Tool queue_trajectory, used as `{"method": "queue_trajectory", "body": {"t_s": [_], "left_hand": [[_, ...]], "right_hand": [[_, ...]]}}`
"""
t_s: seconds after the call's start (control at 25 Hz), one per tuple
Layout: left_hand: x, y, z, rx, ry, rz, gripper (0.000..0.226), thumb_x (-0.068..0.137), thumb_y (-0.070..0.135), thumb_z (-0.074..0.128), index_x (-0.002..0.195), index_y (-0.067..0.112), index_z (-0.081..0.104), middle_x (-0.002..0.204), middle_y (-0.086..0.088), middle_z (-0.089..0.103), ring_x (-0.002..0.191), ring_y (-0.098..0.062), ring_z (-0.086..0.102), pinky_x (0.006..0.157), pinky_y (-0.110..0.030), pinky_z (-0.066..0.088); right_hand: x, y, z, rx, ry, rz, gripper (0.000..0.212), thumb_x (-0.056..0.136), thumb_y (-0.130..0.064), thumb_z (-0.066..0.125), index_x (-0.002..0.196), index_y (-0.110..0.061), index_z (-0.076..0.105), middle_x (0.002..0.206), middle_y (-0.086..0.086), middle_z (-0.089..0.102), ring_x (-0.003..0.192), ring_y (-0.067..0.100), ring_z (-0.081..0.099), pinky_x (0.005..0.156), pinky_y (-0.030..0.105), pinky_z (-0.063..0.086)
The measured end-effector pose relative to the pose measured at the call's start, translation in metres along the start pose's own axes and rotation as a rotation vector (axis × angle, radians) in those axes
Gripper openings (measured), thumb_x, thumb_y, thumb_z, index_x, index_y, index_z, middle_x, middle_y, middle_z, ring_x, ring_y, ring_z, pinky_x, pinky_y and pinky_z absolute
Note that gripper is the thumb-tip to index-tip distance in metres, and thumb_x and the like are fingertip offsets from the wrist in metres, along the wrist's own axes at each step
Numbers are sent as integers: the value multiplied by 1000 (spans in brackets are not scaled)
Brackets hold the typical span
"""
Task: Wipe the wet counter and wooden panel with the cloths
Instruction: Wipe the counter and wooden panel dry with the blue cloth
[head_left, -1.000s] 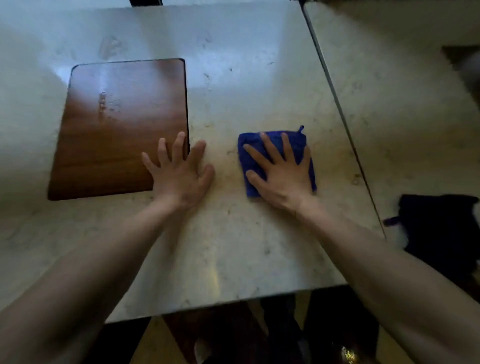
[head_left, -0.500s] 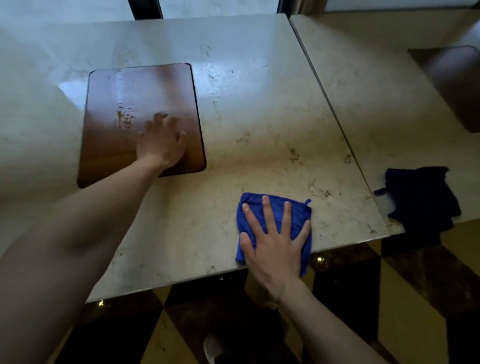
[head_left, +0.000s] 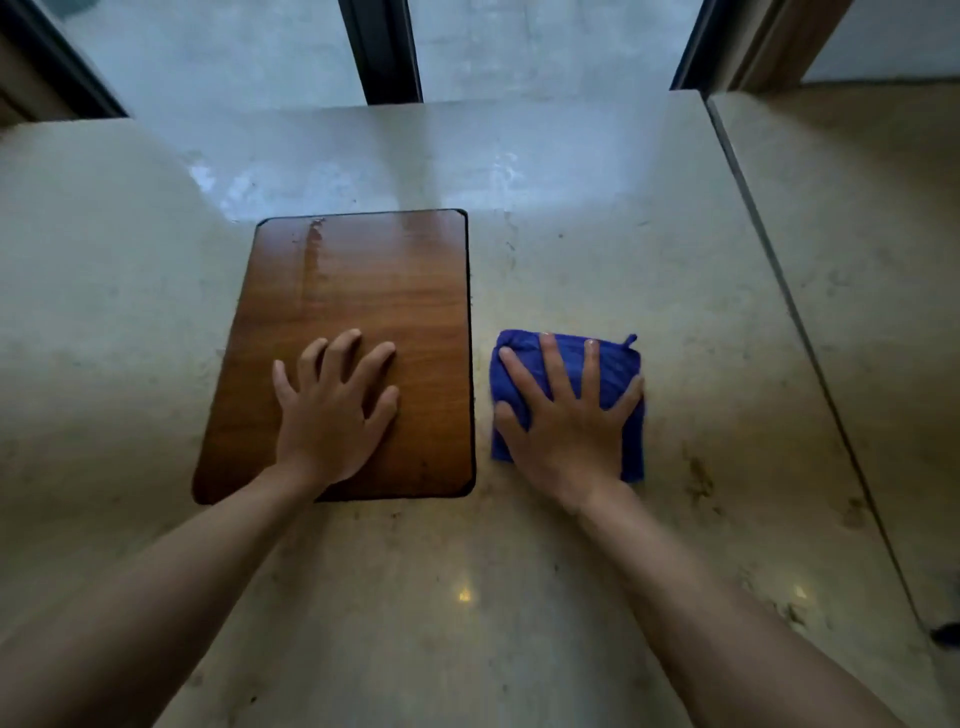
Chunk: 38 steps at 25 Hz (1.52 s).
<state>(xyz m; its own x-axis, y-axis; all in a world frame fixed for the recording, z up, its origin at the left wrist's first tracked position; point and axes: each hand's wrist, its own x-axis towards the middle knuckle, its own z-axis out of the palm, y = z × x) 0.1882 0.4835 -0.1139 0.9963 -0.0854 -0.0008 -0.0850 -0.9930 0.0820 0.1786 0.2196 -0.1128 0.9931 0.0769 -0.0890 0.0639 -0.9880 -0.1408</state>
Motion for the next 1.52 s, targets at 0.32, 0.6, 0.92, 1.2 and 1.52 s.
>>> {"method": "queue_trajectory", "body": {"t_s": [0.32, 0.6, 0.92, 1.2, 1.52], "left_hand": [[-1, 6, -8, -1, -88, -43, 63, 96, 67, 18, 145, 37, 43, 156, -8, 36, 141, -38, 33, 105, -77, 25], [0, 5, -3, 7, -40, -31, 58, 91, 61, 41, 145, 41, 42, 156, -5, 37, 143, -36, 33, 107, -77, 21], [2, 3, -1, -5, -52, -47, 59, 90, 60, 43, 145, 40, 42, 157, -5, 35, 144, -36, 31, 108, -76, 20], [5, 2, -1, 8, -56, -57, 58, 91, 63, 33, 145, 42, 38, 156, -3, 31, 143, -35, 28, 108, -75, 19], [0, -2, -5, -85, -81, 13, 53, 98, 60, 27, 148, 42, 31, 159, -3, 23, 146, -35, 18, 112, -74, 11]], "right_hand": [[265, 13, -37, 20, -93, 95, 62, 94, -65, 15, 152, -52, -2, 166, -10, -13, 150, 35, -18, 104, 79, -10], [427, -1, -56, 25, -131, 71, 61, 94, -63, 14, 153, -51, 4, 167, -8, -5, 150, 37, -13, 104, 80, -8], [394, -19, -48, -31, -148, -207, 58, 94, -65, 15, 150, -58, 2, 167, -10, -5, 151, 33, -10, 109, 75, -7], [227, -37, -28, -38, -162, -292, 56, 94, -68, 15, 148, -61, -1, 166, -14, -8, 152, 28, -12, 111, 70, -8], [-86, -41, 3, 4, -136, -73, 61, 88, -68, 7, 147, -62, -5, 164, -19, -13, 151, 24, -18, 114, 66, -8]]}}
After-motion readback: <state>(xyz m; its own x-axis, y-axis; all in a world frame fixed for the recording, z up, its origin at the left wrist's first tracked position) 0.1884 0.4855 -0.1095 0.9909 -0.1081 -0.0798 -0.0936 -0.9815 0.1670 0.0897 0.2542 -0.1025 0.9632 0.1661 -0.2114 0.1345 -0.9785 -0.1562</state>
